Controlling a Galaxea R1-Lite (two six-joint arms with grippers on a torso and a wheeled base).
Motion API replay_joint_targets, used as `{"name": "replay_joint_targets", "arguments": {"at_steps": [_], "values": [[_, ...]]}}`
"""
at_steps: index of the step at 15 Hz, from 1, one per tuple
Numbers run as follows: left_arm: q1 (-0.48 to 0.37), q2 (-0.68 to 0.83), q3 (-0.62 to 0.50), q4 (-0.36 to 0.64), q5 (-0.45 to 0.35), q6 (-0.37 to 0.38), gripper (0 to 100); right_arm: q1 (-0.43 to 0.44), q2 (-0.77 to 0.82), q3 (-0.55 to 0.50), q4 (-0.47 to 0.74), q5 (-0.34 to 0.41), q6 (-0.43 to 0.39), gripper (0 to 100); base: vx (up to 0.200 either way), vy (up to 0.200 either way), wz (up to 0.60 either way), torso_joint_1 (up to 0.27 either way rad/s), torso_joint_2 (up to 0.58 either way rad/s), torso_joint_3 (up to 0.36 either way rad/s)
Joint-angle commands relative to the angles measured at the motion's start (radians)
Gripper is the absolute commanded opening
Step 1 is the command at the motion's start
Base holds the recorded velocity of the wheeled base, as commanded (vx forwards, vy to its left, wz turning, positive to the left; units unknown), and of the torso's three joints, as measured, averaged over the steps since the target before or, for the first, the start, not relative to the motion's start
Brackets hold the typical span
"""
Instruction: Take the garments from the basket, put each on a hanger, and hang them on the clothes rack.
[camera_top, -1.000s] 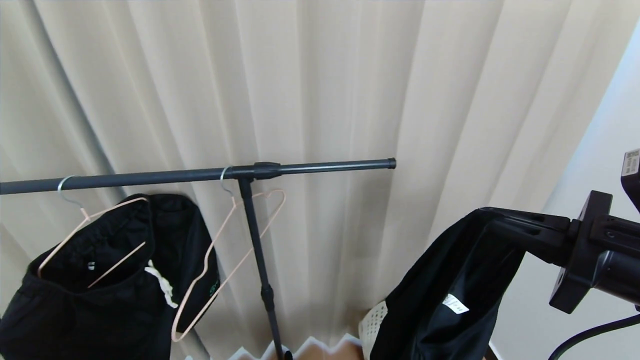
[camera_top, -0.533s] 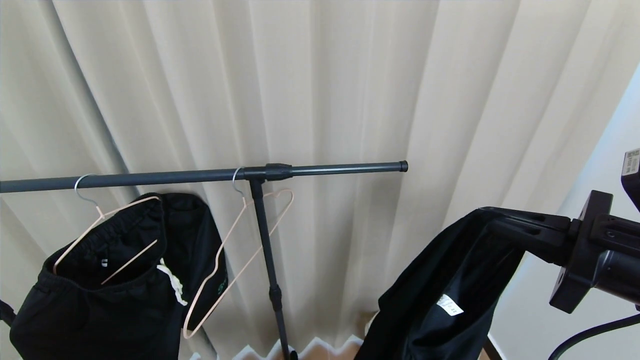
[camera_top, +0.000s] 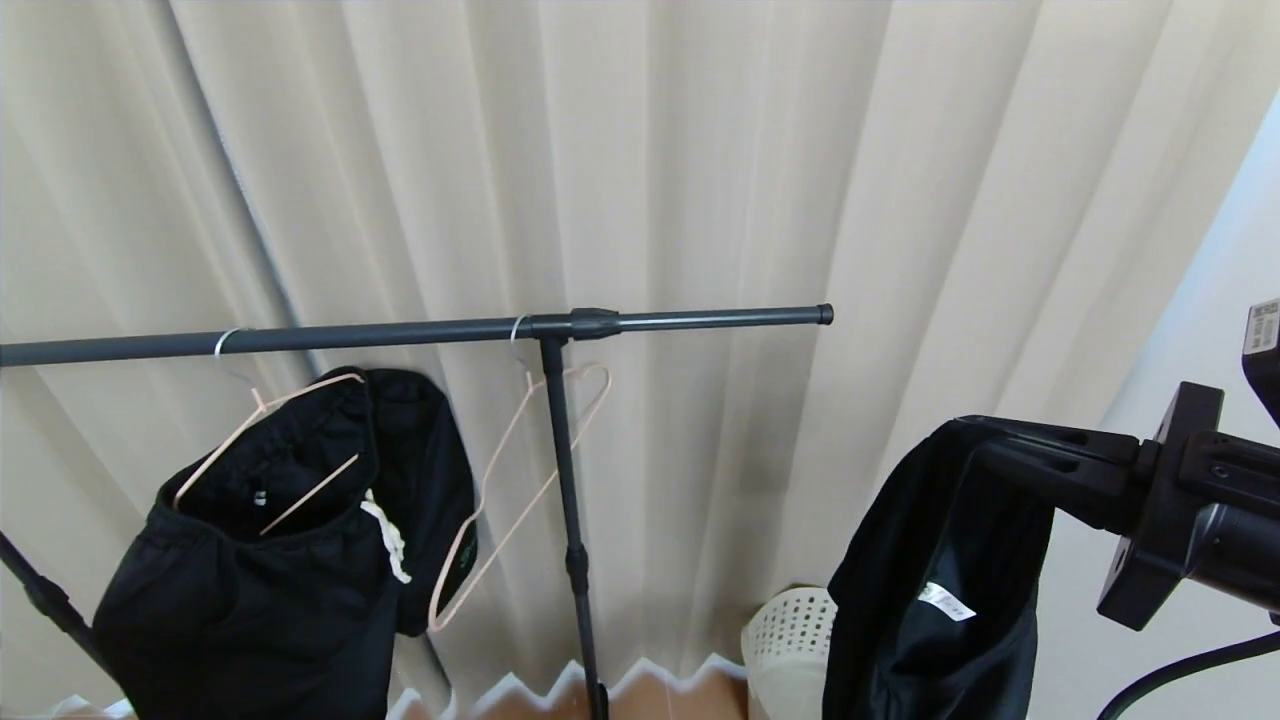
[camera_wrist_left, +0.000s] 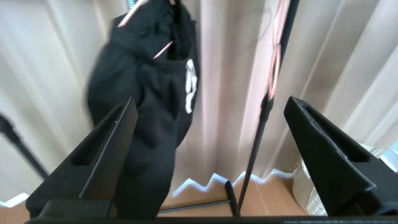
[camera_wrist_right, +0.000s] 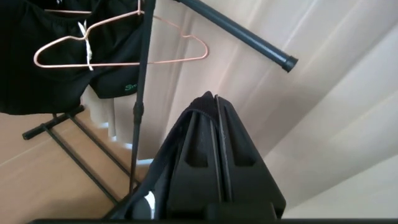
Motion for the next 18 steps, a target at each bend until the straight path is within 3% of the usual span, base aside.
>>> {"name": "replay_joint_targets", "arguments": {"at_steps": [1,3,11,18], "values": [[0.000,0.000,0.000,0.000,0.000,0.000,100,0.001,0.000,0.000,0.000,0.000,0.000,0,-0.200,0.200,0.00,-0.007,0.00,-0.007],[0.000,0.000,0.000,0.000,0.000,0.000,100,-0.001,0.000,0.001,0.000,0.000,0.000,0,-0.200,0.200,0.00,0.007,0.00,0.002],[0.000,0.000,0.000,0.000,0.000,0.000,100,0.001,-0.002,0.006,0.000,0.000,0.000,0,0.000,0.200,0.00,0.004,0.00,0.002],[0.000,0.000,-0.002,0.000,0.001,-0.014,100,-0.002,0.006,-0.014,-0.002,0.001,0.003,0,0.000,0.000,0.00,0.000,0.00,0.000]]}}
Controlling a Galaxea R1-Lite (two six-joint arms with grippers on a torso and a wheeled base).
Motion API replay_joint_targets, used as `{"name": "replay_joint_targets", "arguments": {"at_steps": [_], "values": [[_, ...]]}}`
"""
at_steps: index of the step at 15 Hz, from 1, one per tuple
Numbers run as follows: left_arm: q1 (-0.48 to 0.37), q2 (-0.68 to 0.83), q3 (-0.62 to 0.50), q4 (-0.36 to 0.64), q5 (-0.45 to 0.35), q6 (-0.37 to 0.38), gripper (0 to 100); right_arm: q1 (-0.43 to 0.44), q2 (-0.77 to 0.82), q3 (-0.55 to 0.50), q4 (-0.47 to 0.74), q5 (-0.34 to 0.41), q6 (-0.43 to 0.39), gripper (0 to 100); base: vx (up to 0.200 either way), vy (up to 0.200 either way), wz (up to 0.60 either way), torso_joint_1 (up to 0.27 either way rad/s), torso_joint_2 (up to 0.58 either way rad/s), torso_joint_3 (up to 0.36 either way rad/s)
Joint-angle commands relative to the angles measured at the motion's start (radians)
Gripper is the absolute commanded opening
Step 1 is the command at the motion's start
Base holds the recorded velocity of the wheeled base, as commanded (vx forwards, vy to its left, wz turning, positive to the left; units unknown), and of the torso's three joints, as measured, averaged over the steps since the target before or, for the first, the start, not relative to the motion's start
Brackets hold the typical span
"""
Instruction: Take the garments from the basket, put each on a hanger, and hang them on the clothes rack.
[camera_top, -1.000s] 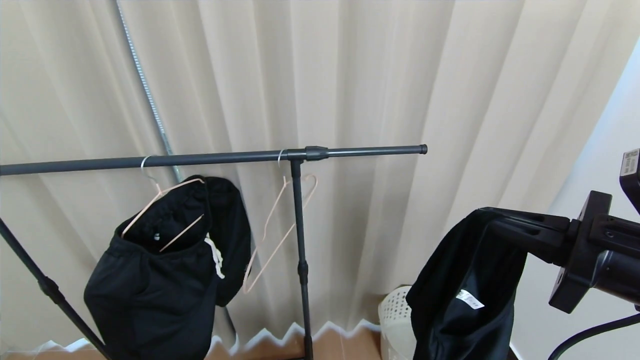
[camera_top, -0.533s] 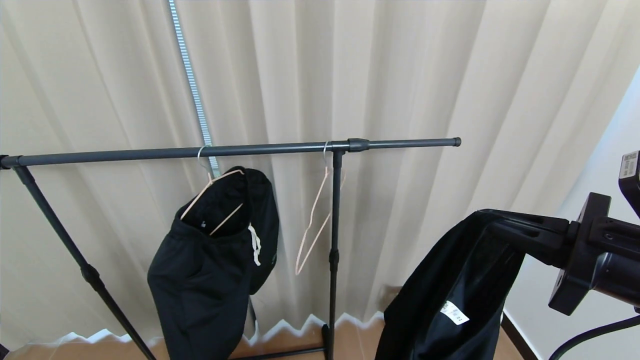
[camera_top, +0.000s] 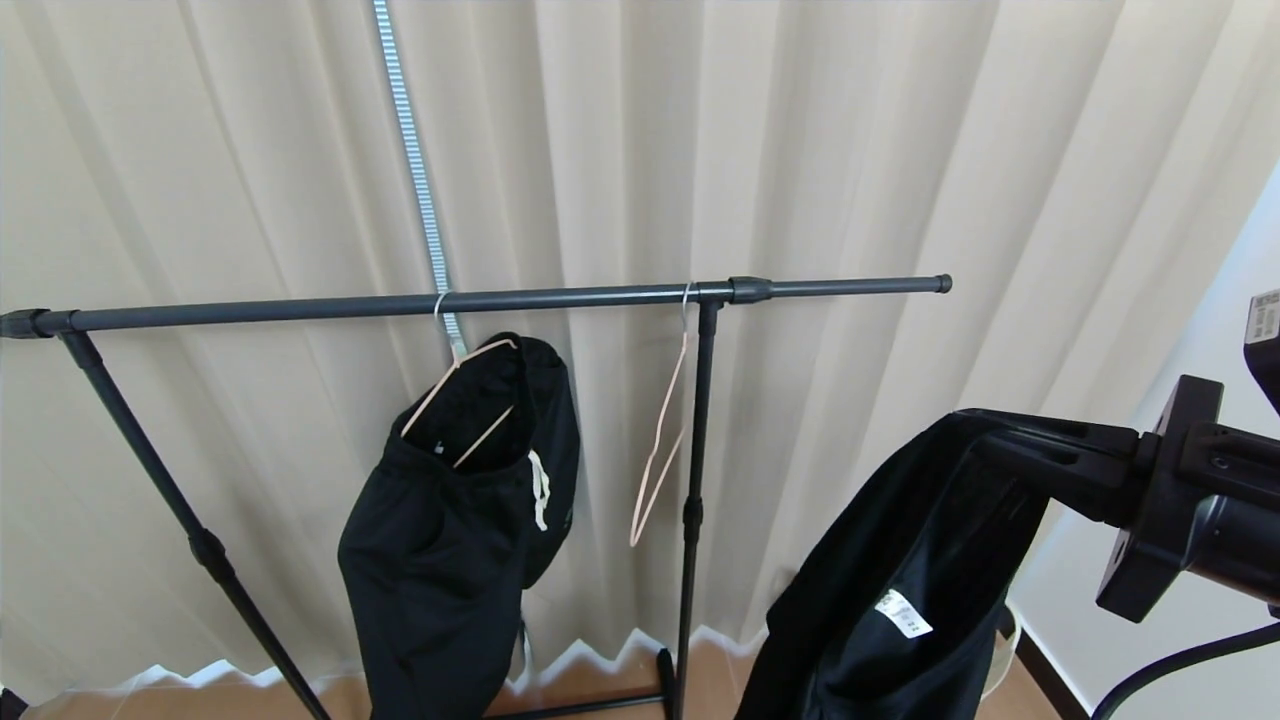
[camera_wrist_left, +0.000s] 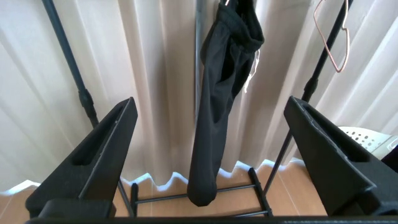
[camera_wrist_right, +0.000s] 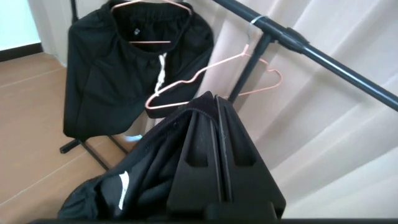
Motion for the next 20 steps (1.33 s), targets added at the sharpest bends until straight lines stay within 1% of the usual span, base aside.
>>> {"name": "replay_joint_targets", "arguments": {"at_steps": [1,4,8,11,13,15,20], "values": [[0.000,0.000,-0.001,0.000,0.001,-0.001,100,0.000,0.004,-0.004,0.000,0.000,0.000,0,0.000,0.000,0.00,0.000,0.00,0.000],[0.000,0.000,-0.001,-0.002,0.001,-0.001,100,0.000,0.004,-0.003,0.000,-0.001,-0.002,0,0.000,0.000,0.00,0.030,-0.06,-0.038],[0.000,0.000,-0.001,0.000,0.001,-0.001,100,0.000,0.002,-0.001,0.000,-0.001,0.000,0,0.000,0.000,0.00,0.140,-0.31,-0.157],[0.000,0.000,-0.001,0.000,0.001,-0.001,100,0.000,-0.013,0.022,0.001,-0.001,-0.002,0,0.000,0.000,0.00,0.000,0.00,0.000],[0.000,0.000,-0.001,0.000,0.001,-0.001,100,0.000,-0.027,0.020,0.003,-0.001,-0.003,0,0.000,0.000,0.00,0.000,0.00,0.000],[0.000,0.000,-0.001,-0.002,0.001,-0.001,100,-0.002,-0.007,0.005,0.003,-0.003,-0.002,0,0.000,0.000,0.00,0.000,0.00,0.000],[0.000,0.000,0.001,-0.002,0.004,0.000,100,-0.002,-0.010,0.014,0.001,-0.003,-0.003,0,0.000,0.000,0.00,0.116,-0.25,-0.124]]}}
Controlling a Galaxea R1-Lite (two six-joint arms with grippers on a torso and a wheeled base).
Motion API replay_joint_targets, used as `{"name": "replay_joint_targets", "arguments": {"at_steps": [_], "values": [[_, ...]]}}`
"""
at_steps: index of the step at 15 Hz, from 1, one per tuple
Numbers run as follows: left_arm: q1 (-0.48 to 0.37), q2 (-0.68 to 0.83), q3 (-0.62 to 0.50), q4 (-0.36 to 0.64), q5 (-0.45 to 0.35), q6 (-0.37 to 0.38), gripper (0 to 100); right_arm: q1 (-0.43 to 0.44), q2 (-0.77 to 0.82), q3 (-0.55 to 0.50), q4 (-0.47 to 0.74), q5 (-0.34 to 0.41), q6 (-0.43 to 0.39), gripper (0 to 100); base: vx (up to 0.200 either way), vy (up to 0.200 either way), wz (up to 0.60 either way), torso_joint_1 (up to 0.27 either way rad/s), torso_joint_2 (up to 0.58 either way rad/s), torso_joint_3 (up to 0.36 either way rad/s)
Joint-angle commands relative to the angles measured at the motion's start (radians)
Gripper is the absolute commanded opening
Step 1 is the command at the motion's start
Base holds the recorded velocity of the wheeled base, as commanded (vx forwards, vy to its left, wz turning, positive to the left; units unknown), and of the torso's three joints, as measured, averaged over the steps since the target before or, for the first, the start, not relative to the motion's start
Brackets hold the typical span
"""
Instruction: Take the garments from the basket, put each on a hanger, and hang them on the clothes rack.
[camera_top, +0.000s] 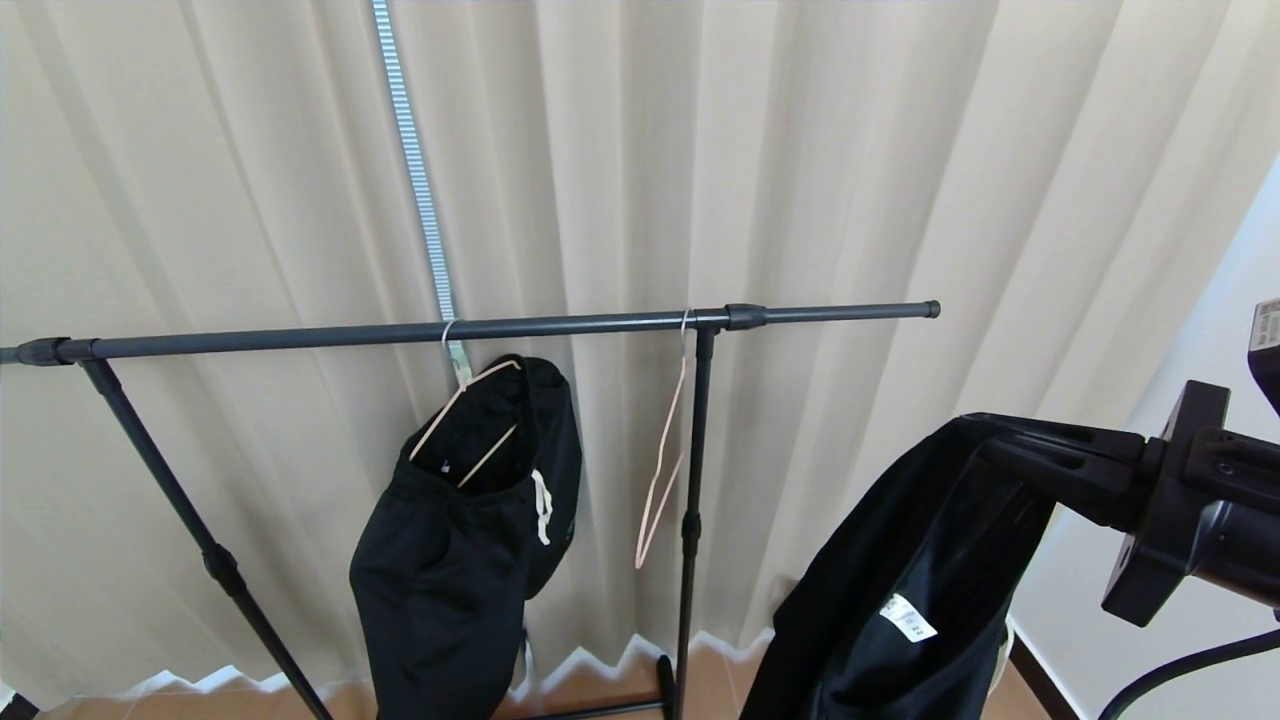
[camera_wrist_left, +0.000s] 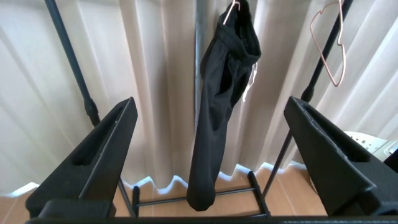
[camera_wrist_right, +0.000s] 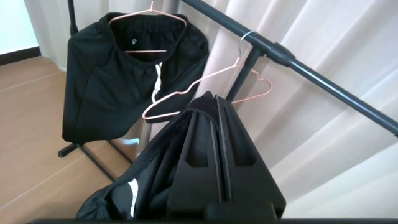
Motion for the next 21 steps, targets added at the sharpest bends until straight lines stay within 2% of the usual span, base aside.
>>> {"name": "replay_joint_targets", "arguments": {"at_steps": [1,2,3,4,5,6,7,8,9,10,12,13,14,16,19,21], "values": [[0.000,0.001,0.000,0.003,-0.002,0.004,100,0.000,-0.005,0.002,-0.001,-0.002,-0.001,0,0.000,0.000,0.00,0.000,0.00,0.000],[0.000,0.001,0.000,0.006,-0.004,0.021,100,0.003,-0.005,0.001,0.002,-0.027,-0.003,0,0.000,0.000,0.00,0.000,0.00,0.000],[0.004,0.005,-0.003,0.009,0.009,0.071,100,0.013,0.003,-0.006,0.016,-0.086,-0.004,0,0.000,0.000,0.00,0.000,0.00,0.000],[0.032,0.038,-0.003,0.009,0.012,0.077,100,0.040,0.031,-0.027,0.022,-0.189,-0.004,0,0.000,0.000,0.00,0.000,0.00,0.000],[0.073,0.152,-0.008,0.009,0.002,0.082,100,0.074,0.075,-0.078,0.059,-0.317,0.000,0,0.000,0.000,0.00,0.000,0.00,0.000],[0.095,0.319,-0.039,0.005,-0.013,0.054,100,0.111,0.103,-0.139,0.123,-0.416,0.040,0,0.000,0.000,0.00,0.000,0.00,0.000],[0.093,0.400,-0.071,0.005,-0.030,0.016,100,0.132,0.115,-0.171,0.159,-0.424,0.092,0,0.000,0.000,0.00,0.000,0.00,0.000],[0.093,0.400,-0.071,0.005,-0.030,0.016,100,0.132,0.115,-0.171,0.159,-0.424,0.092,0,0.000,0.000,0.00,0.000,0.00,0.000],[0.018,0.647,-0.253,0.018,-0.071,-0.117,100,0.200,0.170,-0.331,0.320,-0.484,0.258,0,0.000,0.000,0.00,0.000,0.00,0.000],[-0.094,0.741,-0.342,0.023,-0.071,-0.219,100,0.220,0.213,-0.414,0.392,-0.507,0.315,0,0.000,0.000,0.00,0.000,0.00,0.000],[-0.381,0.902,-0.494,0.040,-0.059,-0.458,100,0.221,0.298,-0.512,0.442,-0.542,0.355,0,0.000,0.000,0.00,0.000,0.00,0.000],[-0.484,0.999,-0.574,0.054,-0.033,-0.551,100,0.221,0.322,-0.521,0.436,-0.567,0.355,0,0.000,0.000,0.00,0.000,0.00,0.000],[-0.562,1.132,-0.643,0.055,-0.002,-0.587,100,0.229,0.330,-0.518,0.419,-0.582,0.356,0,0.000,0.000,0.00,0.000,0.00,0.000],[-0.634,1.288,-0.729,0.041,0.028,-0.567,100,0.250,0.336,-0.492,0.384,-0.574,0.379,0,0.000,0.000,0.00,0.000,0.00,0.000],[-0.683,1.425,-0.778,0.034,0.032,-0.455,100,0.260,0.362,-0.481,0.349,-0.577,0.419,0,0.000,0.000,0.00,0.000,0.00,0.000],[-0.711,1.492,-0.755,-0.063,0.030,-0.433,100,0.321,0.391,-0.486,0.349,-0.579,0.456,0,0.000,0.000,0.00,0.000,0.00,0.000]]}}
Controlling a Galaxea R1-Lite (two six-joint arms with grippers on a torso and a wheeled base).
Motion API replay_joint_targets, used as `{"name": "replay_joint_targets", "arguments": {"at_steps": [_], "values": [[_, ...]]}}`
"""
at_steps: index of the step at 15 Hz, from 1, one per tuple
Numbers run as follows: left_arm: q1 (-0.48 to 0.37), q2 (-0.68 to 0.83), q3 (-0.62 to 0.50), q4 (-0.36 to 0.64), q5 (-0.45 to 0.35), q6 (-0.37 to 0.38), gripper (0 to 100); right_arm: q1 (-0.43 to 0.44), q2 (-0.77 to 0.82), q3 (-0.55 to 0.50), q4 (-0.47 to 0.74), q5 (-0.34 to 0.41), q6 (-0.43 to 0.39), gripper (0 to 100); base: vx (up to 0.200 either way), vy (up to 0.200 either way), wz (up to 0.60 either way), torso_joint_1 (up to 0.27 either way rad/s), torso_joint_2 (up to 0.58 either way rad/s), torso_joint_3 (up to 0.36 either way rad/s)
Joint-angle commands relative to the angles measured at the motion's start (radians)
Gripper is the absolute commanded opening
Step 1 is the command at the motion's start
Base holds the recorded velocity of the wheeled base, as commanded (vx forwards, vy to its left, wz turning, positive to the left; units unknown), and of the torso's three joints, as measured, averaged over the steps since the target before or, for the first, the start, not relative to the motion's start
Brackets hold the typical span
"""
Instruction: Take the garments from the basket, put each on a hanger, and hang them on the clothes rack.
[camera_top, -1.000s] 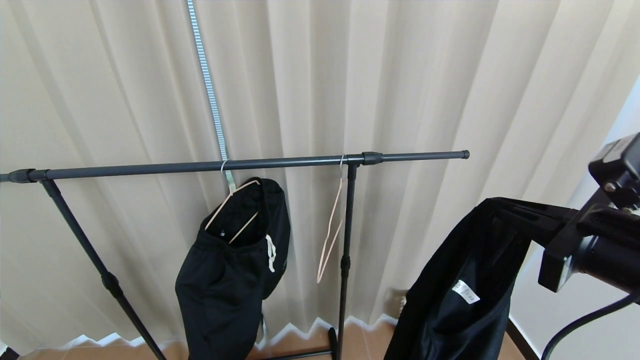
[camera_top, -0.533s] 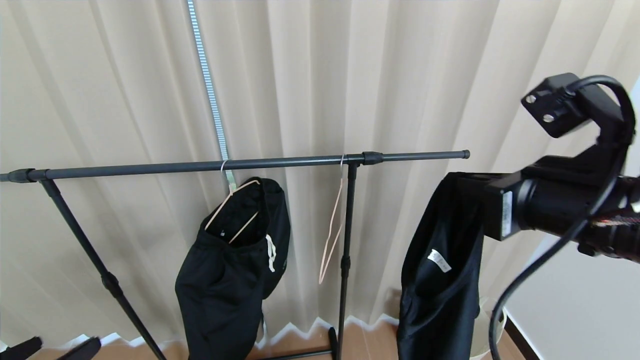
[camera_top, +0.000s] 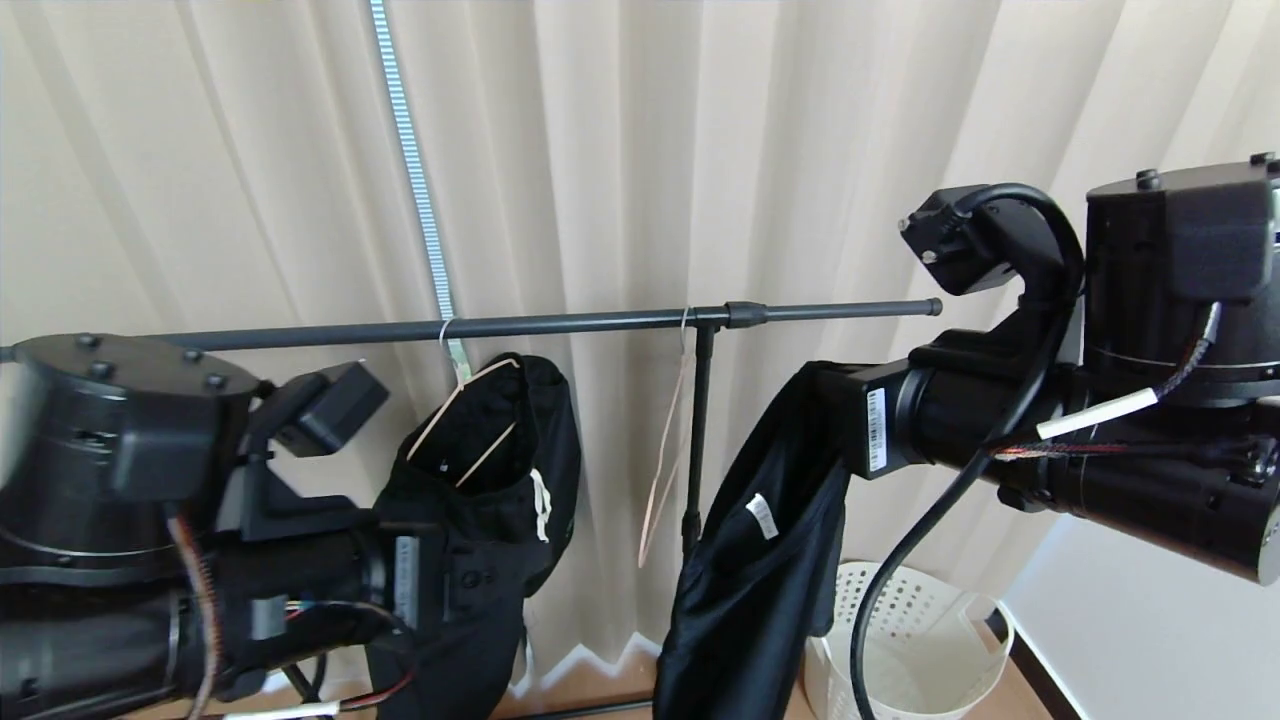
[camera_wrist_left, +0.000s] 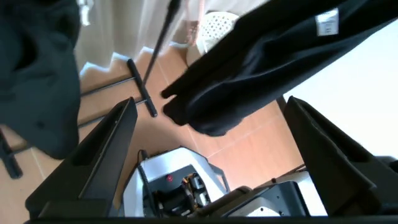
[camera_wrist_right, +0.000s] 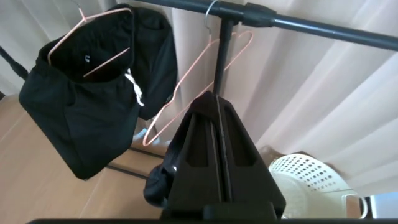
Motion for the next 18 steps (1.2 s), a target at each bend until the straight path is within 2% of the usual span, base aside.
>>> {"name": "replay_joint_targets", "arguments": {"at_steps": [1,3,5,8,12,15,18], "values": [[-0.056,0.165,0.032,-0.071,0.008,0.015,100,0.054,0.044,-0.004,-0.002,-0.005,0.019,0,0.000,0.000,0.00,0.000,0.00,0.000],[-0.091,0.208,0.101,-0.164,0.008,0.014,100,0.083,0.050,0.002,-0.002,-0.007,0.022,0,0.000,0.000,0.00,0.000,0.00,0.000],[-0.117,0.252,0.121,-0.261,0.011,0.012,100,0.107,0.048,0.002,-0.002,-0.007,0.025,0,0.000,0.000,0.00,0.000,0.00,0.000],[-0.145,0.278,0.120,-0.276,0.049,0.010,100,0.117,0.047,0.002,0.000,-0.007,0.037,0,0.000,0.000,0.00,0.000,0.00,0.000],[-0.177,0.292,0.109,-0.306,0.046,0.010,100,0.140,0.048,0.003,0.000,-0.007,0.040,0,0.000,0.000,0.00,0.000,0.00,0.000],[-0.194,0.307,0.133,-0.384,0.049,0.014,100,0.166,0.050,0.016,0.000,-0.007,0.039,0,0.000,0.000,0.00,0.000,0.00,0.000],[-0.194,0.327,0.130,-0.396,0.059,0.014,100,0.184,0.047,0.022,0.000,-0.007,0.039,0,0.000,0.000,0.00,0.000,0.00,0.000]]}}
